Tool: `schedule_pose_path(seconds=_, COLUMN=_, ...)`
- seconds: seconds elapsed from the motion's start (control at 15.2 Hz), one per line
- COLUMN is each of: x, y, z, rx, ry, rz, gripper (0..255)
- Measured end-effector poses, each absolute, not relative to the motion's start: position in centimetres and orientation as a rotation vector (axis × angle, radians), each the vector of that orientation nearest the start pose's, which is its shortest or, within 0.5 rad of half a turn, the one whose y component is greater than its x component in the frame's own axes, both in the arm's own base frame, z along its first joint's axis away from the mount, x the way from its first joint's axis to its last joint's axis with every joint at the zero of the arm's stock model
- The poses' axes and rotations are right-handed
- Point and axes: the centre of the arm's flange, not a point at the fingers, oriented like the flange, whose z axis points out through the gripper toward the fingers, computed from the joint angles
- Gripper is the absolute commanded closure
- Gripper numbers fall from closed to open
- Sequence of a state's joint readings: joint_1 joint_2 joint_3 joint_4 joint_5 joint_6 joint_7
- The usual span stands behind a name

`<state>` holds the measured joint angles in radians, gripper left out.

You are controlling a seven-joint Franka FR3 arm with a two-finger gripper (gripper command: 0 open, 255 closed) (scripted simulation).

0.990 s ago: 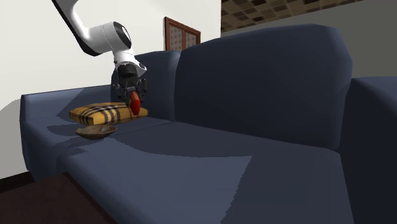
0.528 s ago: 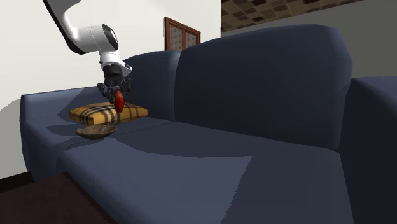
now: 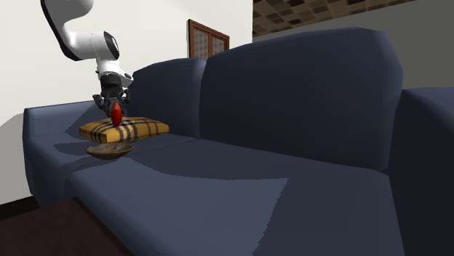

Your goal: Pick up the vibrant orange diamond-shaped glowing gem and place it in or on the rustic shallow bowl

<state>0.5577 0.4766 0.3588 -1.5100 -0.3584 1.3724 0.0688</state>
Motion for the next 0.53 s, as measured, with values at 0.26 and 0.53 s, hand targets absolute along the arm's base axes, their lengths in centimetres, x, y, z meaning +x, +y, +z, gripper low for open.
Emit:
schedule_pose_path(seconds=0.26, x=41.8, y=48.9, z=37.4, rx=-3.158, ry=-1.515, rz=0.755, gripper=255)
schedule_pose_path(seconds=0.53, x=41.6, y=49.7, z=35.3, rx=-3.158, ry=-1.513, rz=0.757, gripper=255)
